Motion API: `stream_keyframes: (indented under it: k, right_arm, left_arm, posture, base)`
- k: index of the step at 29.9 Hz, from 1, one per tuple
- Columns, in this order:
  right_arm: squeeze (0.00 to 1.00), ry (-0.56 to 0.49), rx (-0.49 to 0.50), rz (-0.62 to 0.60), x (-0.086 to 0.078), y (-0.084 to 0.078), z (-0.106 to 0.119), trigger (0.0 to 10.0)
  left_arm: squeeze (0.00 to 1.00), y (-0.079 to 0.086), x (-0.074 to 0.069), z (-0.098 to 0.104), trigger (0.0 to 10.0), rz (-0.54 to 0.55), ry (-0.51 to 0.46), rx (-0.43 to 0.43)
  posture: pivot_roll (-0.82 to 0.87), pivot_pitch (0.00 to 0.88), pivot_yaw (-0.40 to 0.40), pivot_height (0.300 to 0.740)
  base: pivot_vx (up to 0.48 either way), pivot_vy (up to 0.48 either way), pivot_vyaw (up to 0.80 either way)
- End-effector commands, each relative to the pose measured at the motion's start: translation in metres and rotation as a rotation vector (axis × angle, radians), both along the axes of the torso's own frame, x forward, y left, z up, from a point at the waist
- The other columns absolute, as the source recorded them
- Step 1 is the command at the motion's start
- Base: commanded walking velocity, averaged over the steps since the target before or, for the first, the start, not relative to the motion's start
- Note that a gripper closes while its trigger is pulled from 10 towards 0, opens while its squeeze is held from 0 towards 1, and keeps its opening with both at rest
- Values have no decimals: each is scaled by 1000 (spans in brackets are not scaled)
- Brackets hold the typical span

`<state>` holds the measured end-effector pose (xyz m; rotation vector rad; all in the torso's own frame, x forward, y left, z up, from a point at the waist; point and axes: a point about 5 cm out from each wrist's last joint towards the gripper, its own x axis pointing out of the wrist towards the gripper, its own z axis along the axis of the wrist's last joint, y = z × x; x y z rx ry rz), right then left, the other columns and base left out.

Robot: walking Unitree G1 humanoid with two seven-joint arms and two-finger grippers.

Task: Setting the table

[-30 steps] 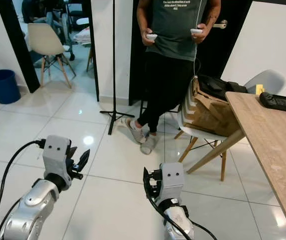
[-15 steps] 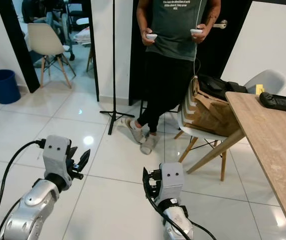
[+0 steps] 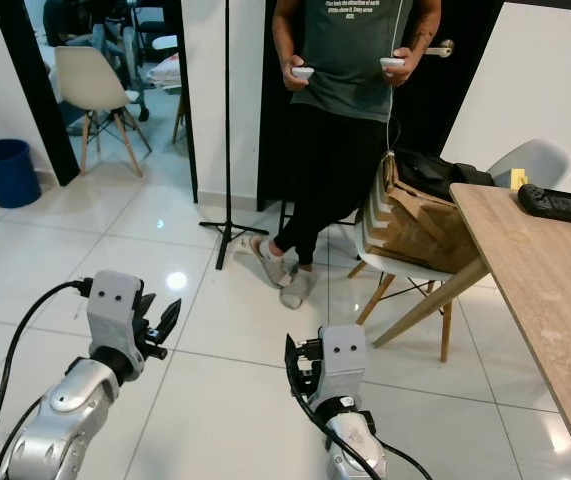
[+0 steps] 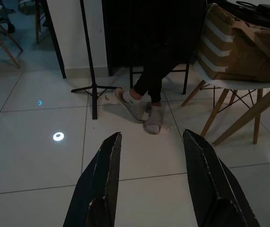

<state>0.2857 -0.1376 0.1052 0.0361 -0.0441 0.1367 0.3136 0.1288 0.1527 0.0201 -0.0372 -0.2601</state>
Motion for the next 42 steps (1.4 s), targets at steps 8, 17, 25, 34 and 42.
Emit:
stream_keyframes:
  k: [8, 17, 25, 34, 42]
  right_arm:
    - [0, 11, 2, -5, 0, -2, -3, 10000]
    - [0, 8, 5, -8, -1, -1, -3, 10000]
    - [0, -58, -31, -15, 2, -2, 11, 10000]
    - [0, -227, -27, -21, 8, -2, 51, 10000]
    - [0, -128, -33, -6, 5, 0, 27, 10000]
  left_arm:
    - [0, -1, -1, -1, 10000, -5, 6, -7]
    - [0, -1, 0, -1, 10000, -14, 7, -9]
    - [0, -5, 1, 17, 10000, -49, -80, 24]
    - [0, -5, 7, 47, 10000, -58, -182, 24]
    - [0, -5, 5, 38, 10000, -58, -143, 21]
  posture:
    - [49, 45, 85, 740]
    - [49, 45, 89, 740]
    - [52, 52, 88, 740]
    - [52, 53, 93, 740]
    - [54, 57, 90, 740]
  base:
    - [0, 0, 0]
    - [0, 0, 0]
    - [0, 0, 0]
    - [0, 0, 0]
    - [0, 0, 0]
